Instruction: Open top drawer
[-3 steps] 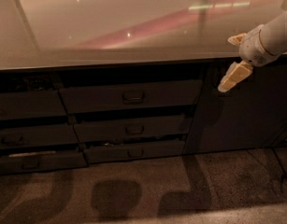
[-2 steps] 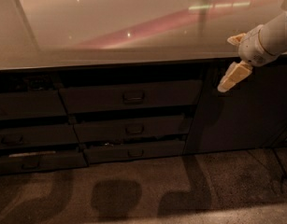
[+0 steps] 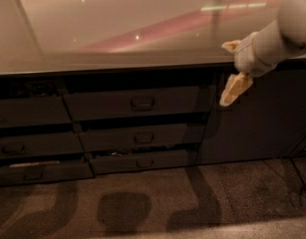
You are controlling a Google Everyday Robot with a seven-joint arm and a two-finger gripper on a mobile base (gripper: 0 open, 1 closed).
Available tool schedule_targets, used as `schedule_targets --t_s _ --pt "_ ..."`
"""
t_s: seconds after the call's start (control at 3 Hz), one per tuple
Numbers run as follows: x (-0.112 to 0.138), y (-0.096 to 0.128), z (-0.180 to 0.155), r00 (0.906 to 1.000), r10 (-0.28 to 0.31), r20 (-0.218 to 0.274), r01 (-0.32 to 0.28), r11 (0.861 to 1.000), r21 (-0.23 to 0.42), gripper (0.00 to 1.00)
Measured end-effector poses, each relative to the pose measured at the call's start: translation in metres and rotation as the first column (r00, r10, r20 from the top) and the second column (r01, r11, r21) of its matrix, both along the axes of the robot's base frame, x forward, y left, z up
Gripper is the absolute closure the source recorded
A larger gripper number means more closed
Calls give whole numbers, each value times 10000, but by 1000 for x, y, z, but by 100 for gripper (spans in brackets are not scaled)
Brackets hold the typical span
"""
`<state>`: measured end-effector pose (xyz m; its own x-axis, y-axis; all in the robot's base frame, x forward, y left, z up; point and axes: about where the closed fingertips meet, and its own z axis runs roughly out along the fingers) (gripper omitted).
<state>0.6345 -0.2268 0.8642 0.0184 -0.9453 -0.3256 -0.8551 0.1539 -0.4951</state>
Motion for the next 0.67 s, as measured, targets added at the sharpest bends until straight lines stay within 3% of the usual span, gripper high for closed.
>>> schedule_targets --t_s 0.33,0.67 --pt "-25 48 -37 9924 1169 -387 -1198 9892 -845 0" --pt "-33 50 -54 9893 1264 -727 -1328 9870 -904 0"
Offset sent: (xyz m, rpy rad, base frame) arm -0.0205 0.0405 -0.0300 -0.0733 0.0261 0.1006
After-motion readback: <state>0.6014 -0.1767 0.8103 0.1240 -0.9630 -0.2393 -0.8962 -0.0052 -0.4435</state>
